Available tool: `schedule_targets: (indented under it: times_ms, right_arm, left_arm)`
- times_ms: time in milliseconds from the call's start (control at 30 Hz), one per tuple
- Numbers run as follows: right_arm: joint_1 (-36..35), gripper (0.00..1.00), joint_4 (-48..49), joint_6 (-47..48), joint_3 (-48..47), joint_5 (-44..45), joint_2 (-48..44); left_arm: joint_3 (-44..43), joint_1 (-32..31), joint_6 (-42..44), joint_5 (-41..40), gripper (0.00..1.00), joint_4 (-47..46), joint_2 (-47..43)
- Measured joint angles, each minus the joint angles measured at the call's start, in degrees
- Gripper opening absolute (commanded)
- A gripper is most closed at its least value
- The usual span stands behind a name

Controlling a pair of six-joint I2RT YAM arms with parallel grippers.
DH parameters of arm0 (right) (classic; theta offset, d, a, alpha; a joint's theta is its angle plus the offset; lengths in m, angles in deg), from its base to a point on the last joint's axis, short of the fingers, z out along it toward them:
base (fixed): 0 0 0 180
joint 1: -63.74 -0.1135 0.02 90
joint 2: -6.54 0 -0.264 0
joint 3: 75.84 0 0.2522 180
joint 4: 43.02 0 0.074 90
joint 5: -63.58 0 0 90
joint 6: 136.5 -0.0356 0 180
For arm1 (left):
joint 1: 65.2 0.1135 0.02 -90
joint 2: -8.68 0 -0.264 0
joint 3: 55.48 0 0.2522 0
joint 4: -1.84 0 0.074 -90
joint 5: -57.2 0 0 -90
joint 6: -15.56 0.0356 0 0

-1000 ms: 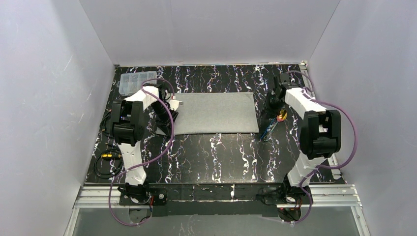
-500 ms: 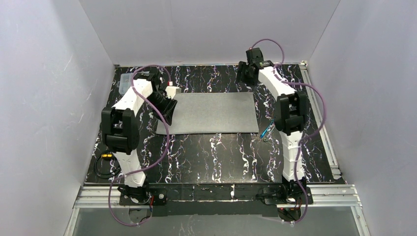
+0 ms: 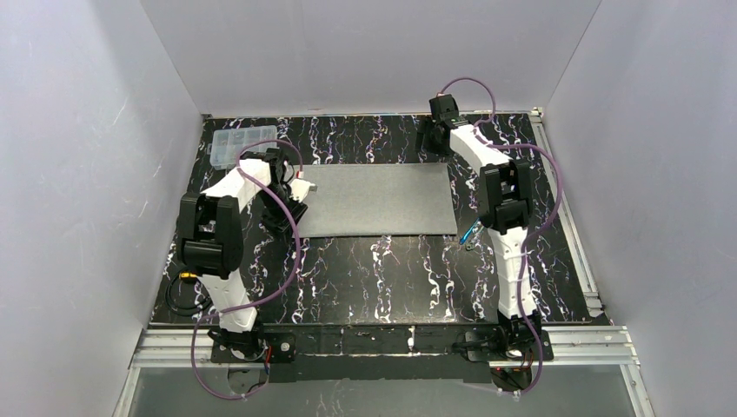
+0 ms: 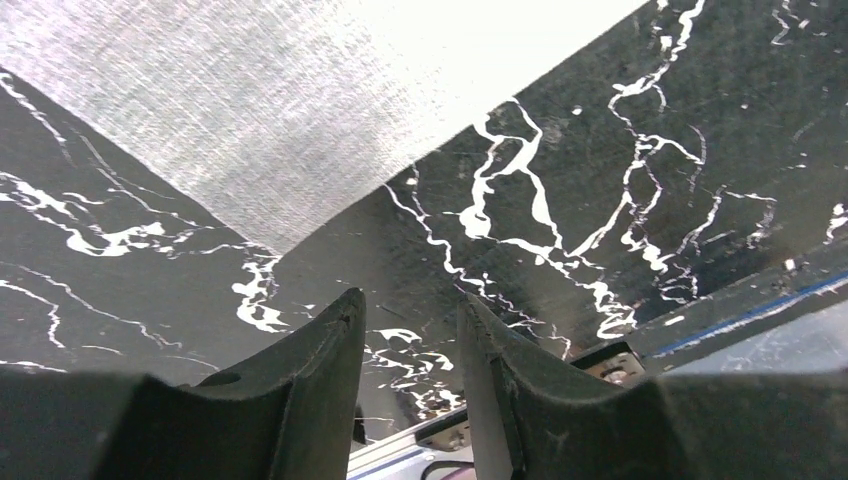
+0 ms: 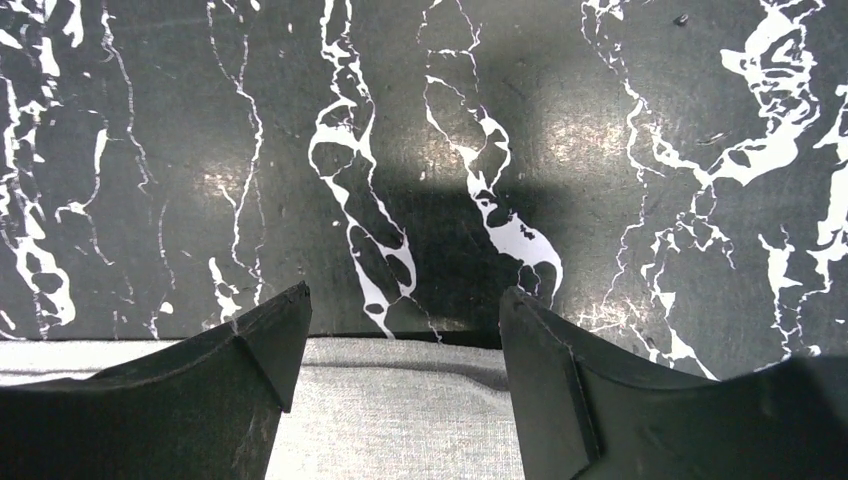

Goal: Fold the napkin into a case and place the utensils inside
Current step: Rotate the rectangle-folded napkin at the center of the board.

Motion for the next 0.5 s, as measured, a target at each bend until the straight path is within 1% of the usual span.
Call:
schedule_targets:
  times_ms: [233, 400, 500]
  right_arm:
    - [-0.2, 0.75, 2.4, 0.6, 2.5, 0.8, 0.6]
    - [-0.3, 0.73, 5.5, 1.4, 7.3, 1.5, -1.9]
    - [-0.3, 0.7, 6.7, 1.6, 11.8, 2.0, -4.5]
  left_arm:
    - [1.1, -1.0, 0.4, -3.3, 0.36, -3.1, 0.5]
    - [2.2, -1.9, 0.7, -4.9, 0.36, -5.0, 1.8]
    - [3.2, -2.5, 0.7, -6.1, 0.36, -6.3, 2.1]
